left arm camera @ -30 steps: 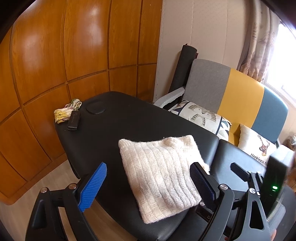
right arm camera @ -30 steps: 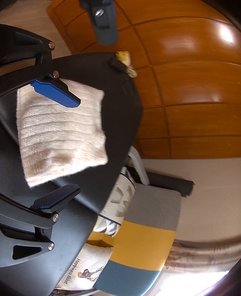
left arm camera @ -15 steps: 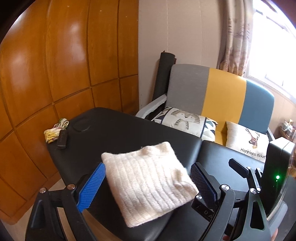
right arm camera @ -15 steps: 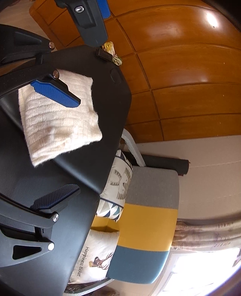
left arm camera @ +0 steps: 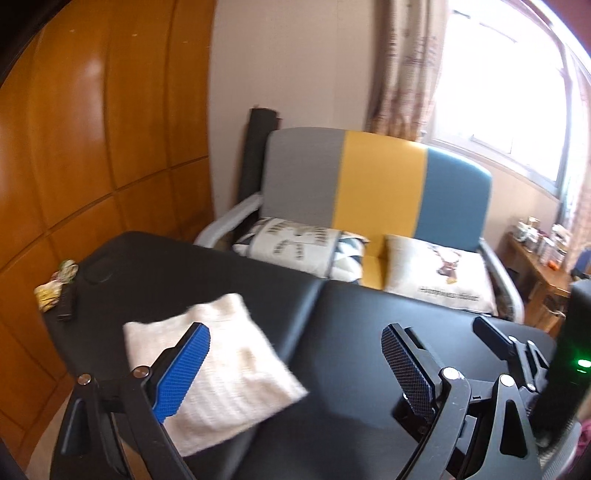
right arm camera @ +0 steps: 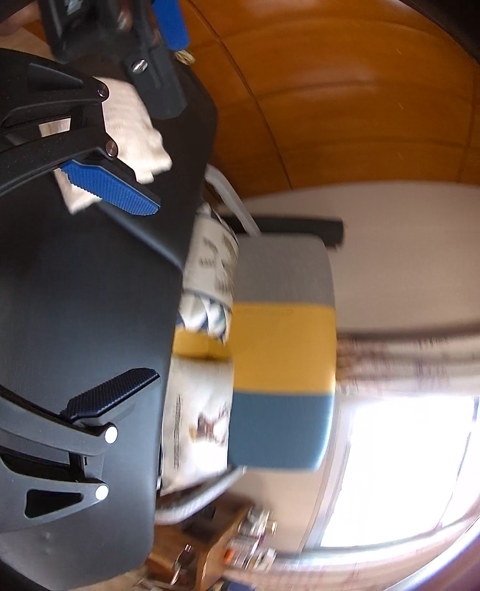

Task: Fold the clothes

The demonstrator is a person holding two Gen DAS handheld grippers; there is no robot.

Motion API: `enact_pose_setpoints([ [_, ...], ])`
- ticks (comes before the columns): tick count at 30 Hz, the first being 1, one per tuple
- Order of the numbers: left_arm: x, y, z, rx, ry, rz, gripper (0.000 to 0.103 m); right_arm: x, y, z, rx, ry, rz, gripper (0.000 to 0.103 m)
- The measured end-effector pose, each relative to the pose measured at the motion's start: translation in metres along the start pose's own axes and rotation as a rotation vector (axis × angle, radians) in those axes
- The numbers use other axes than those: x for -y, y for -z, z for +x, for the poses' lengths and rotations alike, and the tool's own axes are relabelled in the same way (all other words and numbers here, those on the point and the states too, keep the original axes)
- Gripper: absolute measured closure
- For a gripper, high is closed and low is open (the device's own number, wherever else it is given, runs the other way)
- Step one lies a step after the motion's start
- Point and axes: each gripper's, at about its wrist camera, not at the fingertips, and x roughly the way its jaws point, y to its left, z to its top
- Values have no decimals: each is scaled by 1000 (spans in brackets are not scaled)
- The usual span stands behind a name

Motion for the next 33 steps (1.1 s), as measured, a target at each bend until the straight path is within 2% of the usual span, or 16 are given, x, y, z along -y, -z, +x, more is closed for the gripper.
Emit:
enact_pose_setpoints([
  [6, 58, -4, -8, 14, 58, 78, 6, 55, -7, -31, 36, 79, 95, 16],
  [10, 76, -16, -10, 18, 89, 80, 5, 74, -12, -50, 72, 125, 101, 16],
  [13, 75, -31, -4, 24, -6, 44, 5, 82, -14, -59, 92, 138, 105, 16],
  [19, 74, -46, -7, 75, -56, 32, 5, 88, -14, -65, 98, 142, 116, 16],
  [27, 52, -52, -20, 135, -53, -13, 2, 79, -11, -57, 79, 133, 94, 16],
  [30, 47, -54, -26, 165, -74, -13, 2, 78, -10, -55, 76, 132, 91, 16],
  [33, 43, -53, -29, 165, -78, -16, 2, 78, -9, -52, 67, 122, 99, 16],
])
